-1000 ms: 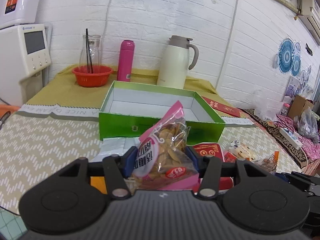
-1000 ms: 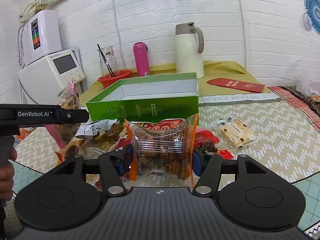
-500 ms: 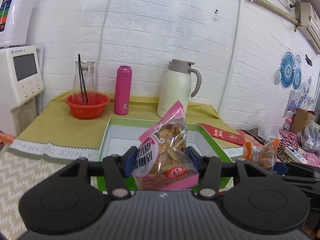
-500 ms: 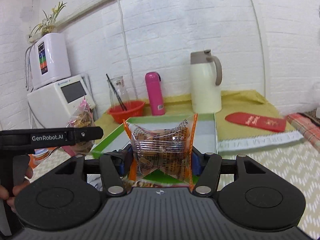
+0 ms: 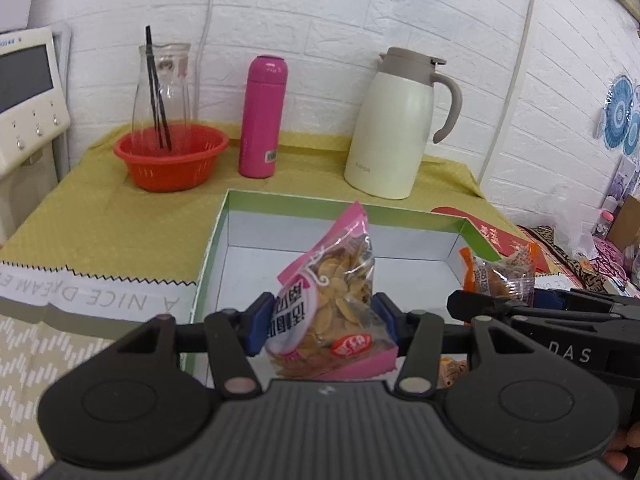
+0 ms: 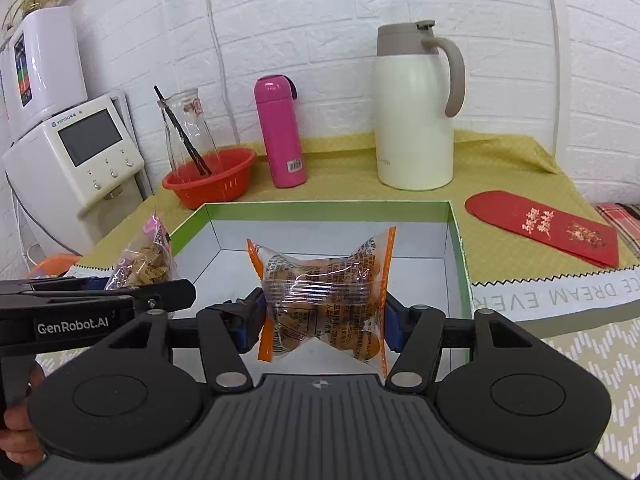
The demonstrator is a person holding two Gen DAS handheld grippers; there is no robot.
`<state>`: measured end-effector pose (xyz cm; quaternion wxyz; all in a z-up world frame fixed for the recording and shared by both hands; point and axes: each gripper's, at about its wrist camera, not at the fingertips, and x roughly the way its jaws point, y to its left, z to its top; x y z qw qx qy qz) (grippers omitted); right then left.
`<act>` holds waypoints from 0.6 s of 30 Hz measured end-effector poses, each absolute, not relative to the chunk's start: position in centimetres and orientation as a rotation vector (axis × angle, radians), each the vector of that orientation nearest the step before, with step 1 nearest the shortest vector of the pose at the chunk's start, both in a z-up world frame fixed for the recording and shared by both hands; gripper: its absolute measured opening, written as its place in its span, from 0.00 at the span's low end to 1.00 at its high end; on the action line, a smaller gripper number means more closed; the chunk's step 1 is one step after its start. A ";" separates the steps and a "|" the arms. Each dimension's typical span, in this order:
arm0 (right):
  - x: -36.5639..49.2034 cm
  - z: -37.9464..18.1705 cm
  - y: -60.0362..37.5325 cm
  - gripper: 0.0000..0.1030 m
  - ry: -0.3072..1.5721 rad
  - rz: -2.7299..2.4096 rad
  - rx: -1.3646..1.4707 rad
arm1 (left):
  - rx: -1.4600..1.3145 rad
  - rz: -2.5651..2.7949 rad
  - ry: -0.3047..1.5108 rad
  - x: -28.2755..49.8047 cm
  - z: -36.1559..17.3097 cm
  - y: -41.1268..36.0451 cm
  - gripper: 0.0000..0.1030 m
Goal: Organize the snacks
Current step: 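Carry both bags over the green box and open both tools to drop them, then grasp the white packet with left tool while right grasps the chocolate-chip biscuit packet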
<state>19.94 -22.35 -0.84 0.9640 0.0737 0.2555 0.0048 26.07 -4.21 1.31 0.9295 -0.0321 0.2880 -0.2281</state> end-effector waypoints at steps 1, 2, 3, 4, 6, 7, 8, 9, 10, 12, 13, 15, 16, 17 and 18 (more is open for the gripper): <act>20.2 -1.1 -22.5 1.00 0.527 0.016 0.165 | -0.067 -0.461 0.596 26.4 1.1 -4.1 0.52; 20.4 -1.3 -22.7 1.00 0.538 0.020 0.182 | -0.069 -0.453 0.600 26.6 0.9 -3.9 0.51; 20.7 -1.4 -22.9 1.00 0.546 0.029 0.199 | -0.072 -0.444 0.595 26.6 0.9 -3.8 0.51; 20.7 -1.4 -23.1 1.00 0.547 0.031 0.212 | -0.072 -0.433 0.587 26.7 1.0 -3.5 0.52; 20.3 -0.9 -23.4 1.00 0.526 0.024 0.228 | -0.077 -0.420 0.568 26.6 1.5 -3.0 0.59; 19.8 -0.5 -23.6 1.00 0.507 0.026 0.232 | -0.076 -0.413 0.557 26.4 1.9 -2.7 0.60; 19.3 0.0 -23.9 1.00 0.488 0.027 0.233 | -0.071 -0.406 0.546 26.1 2.3 -2.4 0.61; 18.5 0.7 -24.3 1.00 0.464 0.027 0.232 | -0.063 -0.399 0.530 25.6 2.8 -1.9 0.63; 17.5 1.4 -24.7 1.00 0.436 0.032 0.228 | -0.055 -0.398 0.512 24.9 3.3 -1.3 0.65; 14.9 2.5 -26.0 1.00 0.375 0.044 0.211 | -0.047 -0.399 0.490 23.1 3.8 0.2 0.70; 13.5 2.9 -26.8 1.00 0.352 0.045 0.200 | -0.045 -0.399 0.487 22.1 3.9 0.8 0.71; 10.8 3.0 -28.6 1.00 0.332 0.035 0.167 | -0.039 -0.391 0.500 20.1 3.4 2.1 0.78; 9.8 2.7 -29.6 1.00 0.342 0.027 0.146 | -0.035 -0.391 0.514 19.4 3.0 2.5 0.80; 9.0 2.1 -30.4 1.00 0.365 0.013 0.125 | -0.031 -0.391 0.532 18.8 2.6 2.7 0.88; 8.6 1.4 -31.1 1.00 0.392 -0.016 0.105 | -0.032 -0.396 0.546 18.4 2.1 2.8 1.00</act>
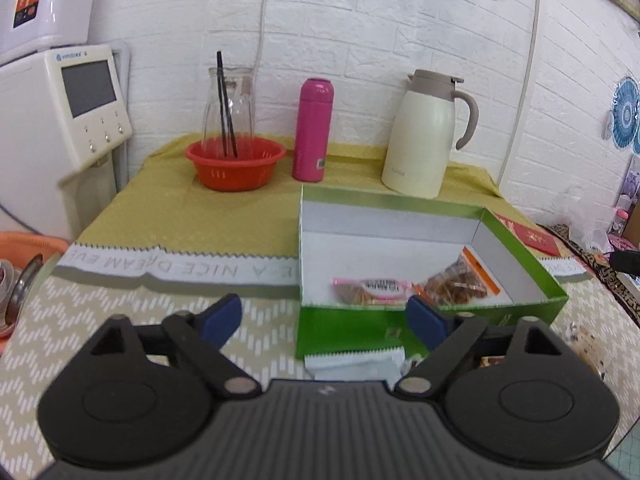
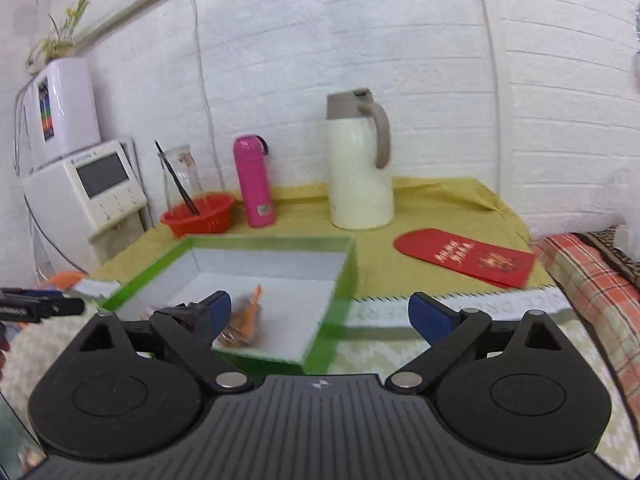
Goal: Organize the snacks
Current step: 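Grasp the white packet with left tool while right grasps the chocolate-chip biscuit packet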
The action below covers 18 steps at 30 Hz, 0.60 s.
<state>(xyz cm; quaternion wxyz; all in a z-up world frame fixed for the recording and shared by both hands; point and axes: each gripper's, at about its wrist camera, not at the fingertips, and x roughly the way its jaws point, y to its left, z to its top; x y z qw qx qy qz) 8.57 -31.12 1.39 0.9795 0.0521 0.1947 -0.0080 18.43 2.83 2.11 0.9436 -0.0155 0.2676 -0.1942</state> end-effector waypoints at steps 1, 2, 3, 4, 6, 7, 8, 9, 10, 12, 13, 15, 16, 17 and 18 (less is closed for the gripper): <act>8.3 0.5 -31.7 1.00 0.418 -0.044 0.085 | -0.033 -0.397 0.554 18.2 1.7 2.8 1.00; 8.2 -0.4 -32.1 1.00 0.446 -0.063 0.060 | -0.035 -0.405 0.561 18.0 1.3 2.6 1.00; 8.3 -1.5 -32.5 1.00 0.486 -0.077 0.037 | -0.026 -0.418 0.575 18.1 1.0 2.2 1.00; 8.5 -2.4 -32.6 1.00 0.521 -0.089 0.026 | -0.016 -0.427 0.591 18.3 0.8 1.7 1.00; 8.8 -4.1 -32.8 1.00 0.579 -0.098 0.019 | 0.003 -0.435 0.628 18.8 0.3 0.7 1.00; 8.9 -4.7 -32.7 1.00 0.596 -0.095 0.016 | 0.012 -0.442 0.645 19.0 0.0 0.2 1.00; 9.1 -5.1 -32.6 1.00 0.609 -0.089 0.013 | 0.015 -0.446 0.664 19.3 -0.3 -0.2 1.00; 9.2 -5.5 -32.5 1.00 0.622 -0.083 0.011 | 0.015 -0.451 0.678 19.4 -0.6 -0.5 1.00; 9.4 -5.8 -32.5 1.00 0.631 -0.076 0.011 | 0.014 -0.454 0.692 19.6 -1.0 -0.8 1.00; 9.4 -6.2 -32.5 1.00 0.641 -0.057 0.015 | 0.015 -0.460 0.731 20.0 -1.8 -1.2 1.00; 9.4 -6.3 -32.6 1.00 0.643 -0.050 0.019 | 0.015 -0.465 0.751 20.3 -2.2 -1.3 1.00; 9.5 -6.6 -32.9 1.00 0.650 -0.052 0.029 | 0.012 -0.451 0.776 20.6 -2.9 -1.5 0.99; 9.5 -6.8 -33.0 1.00 0.655 -0.053 0.033 | 0.008 -0.447 0.782 20.7 -3.3 -1.4 1.00; 9.4 -6.9 -33.3 1.00 0.655 -0.054 0.042 | -0.014 -0.451 0.785 20.7 -3.5 -1.2 1.00; 9.3 -7.0 -33.5 1.00 0.654 -0.049 0.059 | -0.036 -0.460 0.797 20.9 -3.6 -1.0 0.97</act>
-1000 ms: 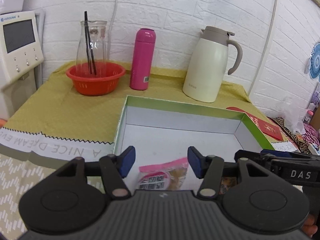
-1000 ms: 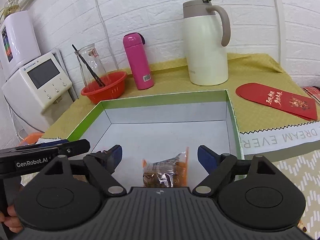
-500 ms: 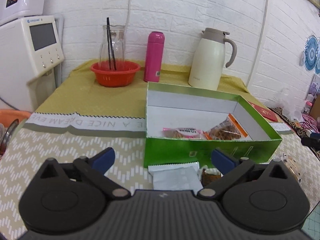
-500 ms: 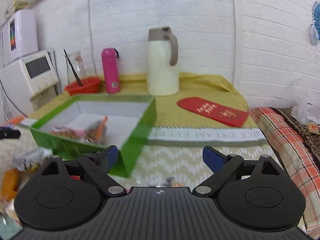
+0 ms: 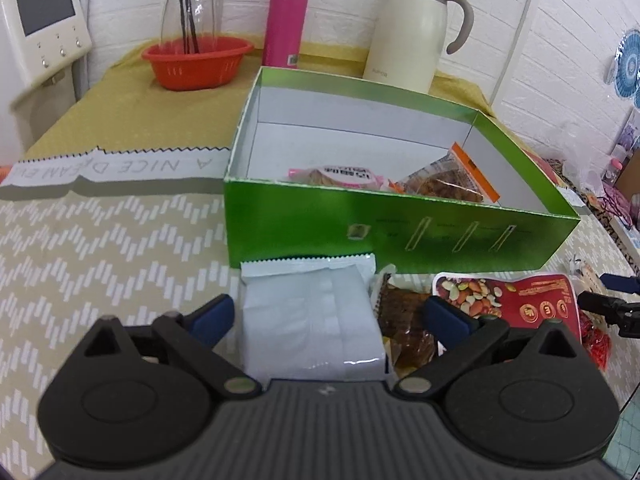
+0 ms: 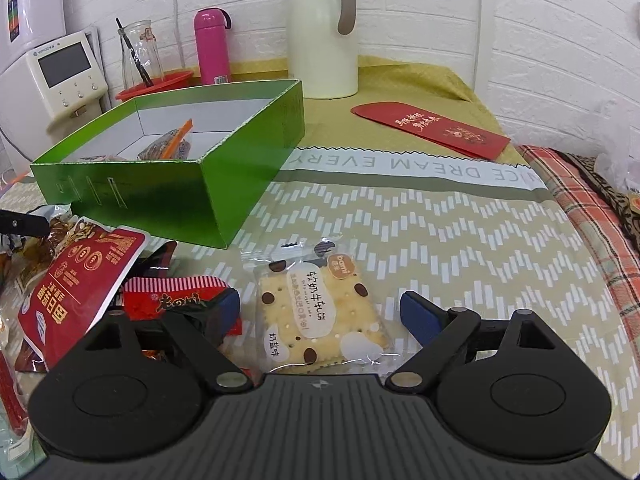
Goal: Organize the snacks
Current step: 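Grasp the white packet with left tool while right grasps the chocolate-chip biscuit packet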
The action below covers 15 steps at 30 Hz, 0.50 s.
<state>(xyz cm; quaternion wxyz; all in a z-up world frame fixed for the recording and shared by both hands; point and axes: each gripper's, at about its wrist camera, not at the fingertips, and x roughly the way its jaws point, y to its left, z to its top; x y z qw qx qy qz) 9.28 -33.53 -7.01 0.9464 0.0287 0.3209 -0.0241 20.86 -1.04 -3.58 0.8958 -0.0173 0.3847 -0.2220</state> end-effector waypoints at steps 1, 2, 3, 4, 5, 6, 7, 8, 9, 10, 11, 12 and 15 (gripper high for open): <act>9.2 -7.0 -33.7 1.00 0.647 -0.039 0.070 | -0.053 -0.471 0.805 20.9 -3.6 -0.9 0.95; 9.2 -6.9 -34.0 1.00 0.644 -0.027 0.077 | -0.069 -0.478 0.806 20.9 -3.6 -0.7 0.91; 9.1 -6.9 -34.1 1.00 0.639 -0.016 0.081 | -0.084 -0.485 0.800 20.8 -3.5 -0.6 0.85; 9.0 -6.9 -34.3 1.00 0.634 -0.012 0.079 | -0.108 -0.501 0.801 20.9 -3.5 -0.4 0.81; 9.0 -6.9 -34.3 1.00 0.632 -0.015 0.065 | -0.125 -0.512 0.803 20.9 -3.5 -0.2 0.76; 9.1 -6.9 -34.1 1.00 0.635 -0.017 0.037 | -0.141 -0.524 0.798 20.8 -3.5 -0.1 0.70; 9.1 -6.8 -33.9 0.97 0.640 -0.024 0.005 | -0.150 -0.528 0.797 20.7 -3.5 0.2 0.67; 9.2 -6.8 -33.6 0.97 0.647 -0.029 -0.023 | -0.166 -0.529 0.799 20.7 -3.6 0.4 0.65; 9.1 -6.8 -33.4 0.97 0.647 -0.035 -0.035 | -0.181 -0.530 0.799 20.8 -3.6 0.6 0.63; 9.1 -6.8 -33.1 0.97 0.647 -0.045 -0.045 | -0.183 -0.529 0.794 20.7 -3.7 0.7 0.62; 9.1 -6.8 -32.9 0.96 0.648 -0.056 -0.057 | -0.186 -0.528 0.790 20.7 -3.7 0.8 0.60; 9.1 -6.7 -32.7 0.95 0.648 -0.062 -0.064 | -0.189 -0.525 0.787 20.6 -3.8 0.9 0.59; 9.0 -6.7 -32.1 0.93 0.645 -0.098 -0.074 | -0.180 -0.513 0.774 20.3 -3.7 0.9 0.58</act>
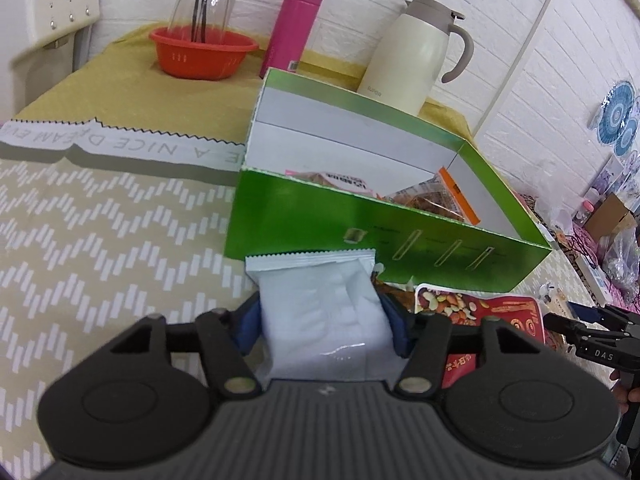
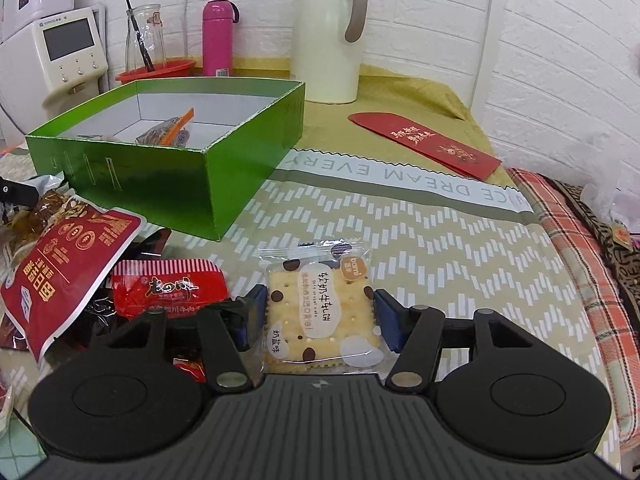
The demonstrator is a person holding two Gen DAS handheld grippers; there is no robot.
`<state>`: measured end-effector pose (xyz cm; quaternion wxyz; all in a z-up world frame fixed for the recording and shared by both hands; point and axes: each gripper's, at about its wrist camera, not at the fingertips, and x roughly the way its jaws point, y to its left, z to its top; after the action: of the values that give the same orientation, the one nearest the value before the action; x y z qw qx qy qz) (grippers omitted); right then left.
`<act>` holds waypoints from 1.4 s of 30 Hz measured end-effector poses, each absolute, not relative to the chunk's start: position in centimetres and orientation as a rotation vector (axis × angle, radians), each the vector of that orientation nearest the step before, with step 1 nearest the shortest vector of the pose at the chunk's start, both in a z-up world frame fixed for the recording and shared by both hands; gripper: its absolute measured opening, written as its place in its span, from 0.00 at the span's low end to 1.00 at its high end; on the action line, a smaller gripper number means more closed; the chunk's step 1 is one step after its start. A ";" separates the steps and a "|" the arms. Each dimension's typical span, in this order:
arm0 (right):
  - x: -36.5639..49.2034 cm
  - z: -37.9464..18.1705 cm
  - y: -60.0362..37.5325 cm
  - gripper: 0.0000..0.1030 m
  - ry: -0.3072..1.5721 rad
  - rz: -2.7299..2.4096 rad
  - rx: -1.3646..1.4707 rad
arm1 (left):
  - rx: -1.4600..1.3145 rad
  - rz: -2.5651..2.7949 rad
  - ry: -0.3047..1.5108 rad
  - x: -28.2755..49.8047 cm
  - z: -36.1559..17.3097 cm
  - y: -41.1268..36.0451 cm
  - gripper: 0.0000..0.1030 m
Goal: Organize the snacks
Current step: 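Grasp the white packet with left tool while right grasps the chocolate-chip biscuit packet, then lower both packets into the green box and open both tools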
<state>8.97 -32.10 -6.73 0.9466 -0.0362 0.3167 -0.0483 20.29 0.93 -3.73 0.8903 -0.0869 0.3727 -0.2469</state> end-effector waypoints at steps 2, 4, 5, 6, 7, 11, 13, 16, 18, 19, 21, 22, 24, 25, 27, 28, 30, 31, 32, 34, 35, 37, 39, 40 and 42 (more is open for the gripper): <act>8.8 -6.6 -31.7 0.93 0.635 -0.127 -0.072 | -0.191 -0.502 0.765 20.1 -3.5 1.2 0.58; 8.2 -6.1 -31.7 0.93 0.598 -0.145 -0.031 | -0.202 -0.501 0.741 19.9 -2.8 1.6 0.58; 7.9 -5.5 -31.6 0.93 0.577 -0.143 -0.011 | -0.211 -0.504 0.729 19.7 -2.3 1.9 0.58; 7.4 -4.8 -31.2 0.93 0.545 -0.144 0.005 | -0.215 -0.502 0.712 19.4 -1.9 2.1 0.58; 6.9 -4.0 -30.6 0.93 0.512 -0.140 0.011 | -0.215 -0.484 0.694 18.9 -1.3 2.2 0.58; 5.3 -0.6 -26.4 0.93 0.358 -0.140 -0.010 | -0.193 -0.432 0.611 16.3 1.0 2.1 0.58; 4.6 0.6 -24.2 0.93 0.294 -0.107 0.024 | -0.181 -0.413 0.571 15.1 2.0 1.6 0.58; 4.3 1.2 -21.7 0.93 0.265 -0.065 0.090 | -0.128 -0.385 0.495 13.1 3.1 0.5 0.58; 4.1 0.9 -20.4 0.93 0.270 -0.040 0.118 | -0.108 -0.411 0.465 12.0 3.7 0.1 0.58; 4.0 0.6 -19.9 0.93 0.278 -0.029 0.125 | -0.102 -0.435 0.460 11.5 3.8 0.0 0.58; 3.9 0.2 -19.0 0.93 0.302 -0.005 0.140 | -0.100 -0.460 0.457 11.0 3.9 -0.2 0.58; 3.9 -0.1 -18.7 0.93 0.316 0.005 0.146 | -0.097 -0.466 0.456 10.9 3.9 -0.3 0.58; 4.1 -0.6 -18.4 0.93 0.346 0.018 0.155 | -0.101 -0.473 0.462 11.1 3.9 -0.3 0.58; 4.3 -0.7 -18.2 0.93 0.358 0.020 0.159 | -0.101 -0.473 0.461 11.4 3.9 -0.4 0.58; 4.8 -0.3 -18.4 0.93 0.353 0.014 0.155 | -0.086 -0.475 0.457 12.3 4.1 -0.6 0.58; 5.2 0.1 -18.7 0.93 0.340 0.002 0.152 | -0.085 -0.474 0.448 12.9 4.3 -0.7 0.58; 6.3 1.2 -19.7 0.93 0.300 -0.013 0.144 | -0.074 -0.481 0.444 14.6 4.8 -1.1 0.58; 7.1 1.7 -20.3 0.93 0.283 -0.022 0.149 | -0.074 -0.480 0.439 15.6 5.1 -1.3 0.58; 8.0 2.1 -20.6 0.93 0.275 -0.023 0.150 | -0.066 -0.475 0.428 16.6 5.3 -1.5 0.58; 10.1 2.5 -21.5 0.93 0.272 -0.018 0.147 | -0.070 -0.470 0.422 18.6 5.4 -1.8 0.58; 11.2 2.5 -21.7 0.93 0.285 -0.025 0.140 | -0.066 -0.466 0.424 19.6 5.2 -2.0 0.58; 13.3 1.8 -22.1 0.93 0.329 -0.070 0.129 | -0.044 -0.453 0.410 21.0 4.6 -2.5 0.58; 14.8 0.7 -22.5 0.93 0.372 -0.089 0.122 | -0.011 -0.442 0.402 21.9 3.8 -3.0 0.58; 15.2 0.3 -22.6 0.93 0.380 -0.091 0.117 | -0.010 -0.445 0.410 22.4 3.4 -3.1 0.58; 15.8 -0.4 -22.6 0.93 0.386 -0.098 0.099 | -0.014 -0.454 0.433 23.3 2.7 -3.4 0.58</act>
<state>15.82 -22.57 -0.36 0.9790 0.0492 0.1918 -0.0485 23.28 -3.39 2.70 0.9512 -0.0070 0.2130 -0.2233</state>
